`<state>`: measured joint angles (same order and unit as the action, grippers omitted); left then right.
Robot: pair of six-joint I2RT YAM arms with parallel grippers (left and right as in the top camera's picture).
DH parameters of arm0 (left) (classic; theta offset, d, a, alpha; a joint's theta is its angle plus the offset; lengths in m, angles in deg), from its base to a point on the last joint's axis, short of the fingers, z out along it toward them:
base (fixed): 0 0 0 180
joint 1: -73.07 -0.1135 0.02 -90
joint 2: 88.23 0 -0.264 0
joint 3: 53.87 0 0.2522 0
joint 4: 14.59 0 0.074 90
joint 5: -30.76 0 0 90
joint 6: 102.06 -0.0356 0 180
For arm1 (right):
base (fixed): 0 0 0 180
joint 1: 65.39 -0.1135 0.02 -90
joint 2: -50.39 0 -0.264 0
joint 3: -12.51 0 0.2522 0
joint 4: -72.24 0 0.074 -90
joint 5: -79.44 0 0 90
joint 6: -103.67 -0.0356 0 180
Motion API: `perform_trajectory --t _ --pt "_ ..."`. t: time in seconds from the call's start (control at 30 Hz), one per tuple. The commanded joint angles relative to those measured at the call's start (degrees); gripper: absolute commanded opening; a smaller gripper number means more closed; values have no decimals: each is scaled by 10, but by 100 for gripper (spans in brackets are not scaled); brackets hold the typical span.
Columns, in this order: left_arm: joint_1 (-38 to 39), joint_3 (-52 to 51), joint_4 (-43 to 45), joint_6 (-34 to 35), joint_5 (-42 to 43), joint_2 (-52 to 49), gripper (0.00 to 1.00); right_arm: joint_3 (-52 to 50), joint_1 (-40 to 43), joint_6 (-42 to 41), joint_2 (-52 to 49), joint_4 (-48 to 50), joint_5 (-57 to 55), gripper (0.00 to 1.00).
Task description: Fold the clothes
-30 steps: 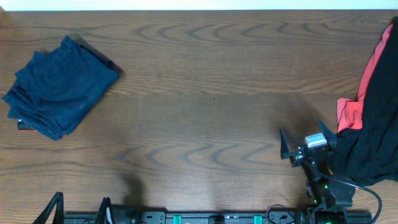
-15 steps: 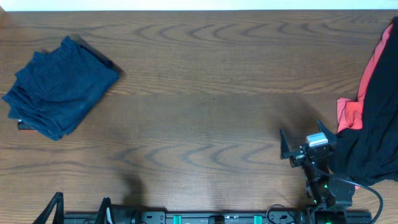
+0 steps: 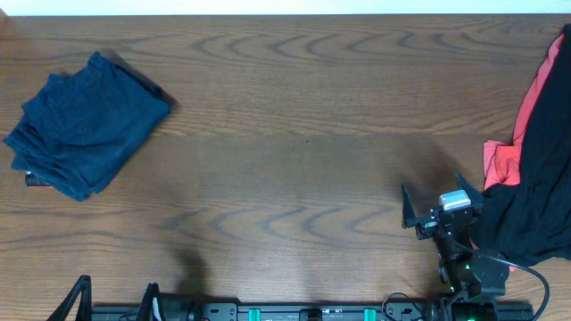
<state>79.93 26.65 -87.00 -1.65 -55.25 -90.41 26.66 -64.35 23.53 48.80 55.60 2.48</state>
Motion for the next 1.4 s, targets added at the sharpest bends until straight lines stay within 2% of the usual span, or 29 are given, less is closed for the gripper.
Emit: perform_trajectory --t 0.0,0.13,0.27,0.4,0.63,0.87,1.27,1.37 --pt "0 0 -12 -8 -23 0 98 0 -10 -8 3 -3 -8 99" --pt "-2 -16 -42 -10 -57 0 98 0 -10 -8 3 -3 -8 99" --pt "-26 -92 -13 -9 -106 0 98 0 -10 -8 3 -3 -8 99" --pt "-64 -202 86 -9 -111 0 98 0 -10 -8 3 -3 -8 99" --pt "-79 -396 268 -5 -111 7 98 0 -10 -8 3 -3 -8 99" --pt "-81 -516 462 -1 -110 21 98 0 -10 -8 3 -3 -8 99" --pt "-81 -659 593 -2 -124 21 98 0 -10 -8 3 -3 -8 99" --pt "-81 -665 581 -3 -131 21 98 0 -10 -8 3 -3 -8 99"
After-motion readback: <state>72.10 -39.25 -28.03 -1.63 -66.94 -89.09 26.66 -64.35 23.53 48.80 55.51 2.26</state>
